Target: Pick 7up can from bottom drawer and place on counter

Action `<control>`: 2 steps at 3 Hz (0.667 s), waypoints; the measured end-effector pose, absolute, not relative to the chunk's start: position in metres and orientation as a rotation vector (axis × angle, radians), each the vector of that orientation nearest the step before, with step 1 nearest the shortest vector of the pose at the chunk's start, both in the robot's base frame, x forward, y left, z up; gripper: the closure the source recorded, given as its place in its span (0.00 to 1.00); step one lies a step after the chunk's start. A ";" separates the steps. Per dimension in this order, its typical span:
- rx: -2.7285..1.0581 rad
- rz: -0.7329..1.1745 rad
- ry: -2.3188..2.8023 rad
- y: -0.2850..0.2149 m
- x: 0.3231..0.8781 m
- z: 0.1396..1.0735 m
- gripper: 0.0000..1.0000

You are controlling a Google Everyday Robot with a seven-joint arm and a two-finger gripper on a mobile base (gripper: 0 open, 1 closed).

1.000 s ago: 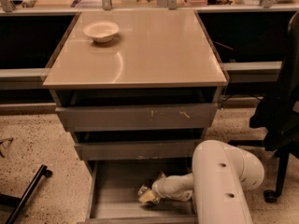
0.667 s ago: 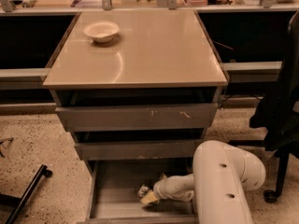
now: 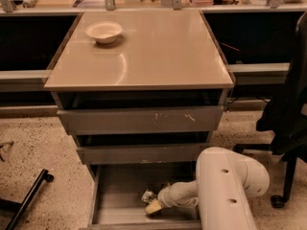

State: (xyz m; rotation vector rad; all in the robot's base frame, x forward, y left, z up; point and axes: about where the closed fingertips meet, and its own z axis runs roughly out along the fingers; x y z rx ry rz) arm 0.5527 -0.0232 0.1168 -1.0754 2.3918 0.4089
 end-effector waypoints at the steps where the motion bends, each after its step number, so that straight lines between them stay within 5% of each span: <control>1: -1.085 0.421 2.408 -0.022 0.549 0.108 0.00; 2: -1.087 0.422 2.408 -0.022 0.549 0.108 0.21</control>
Offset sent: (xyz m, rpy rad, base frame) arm -0.0034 0.0010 -0.0073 -0.0008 0.0167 0.0042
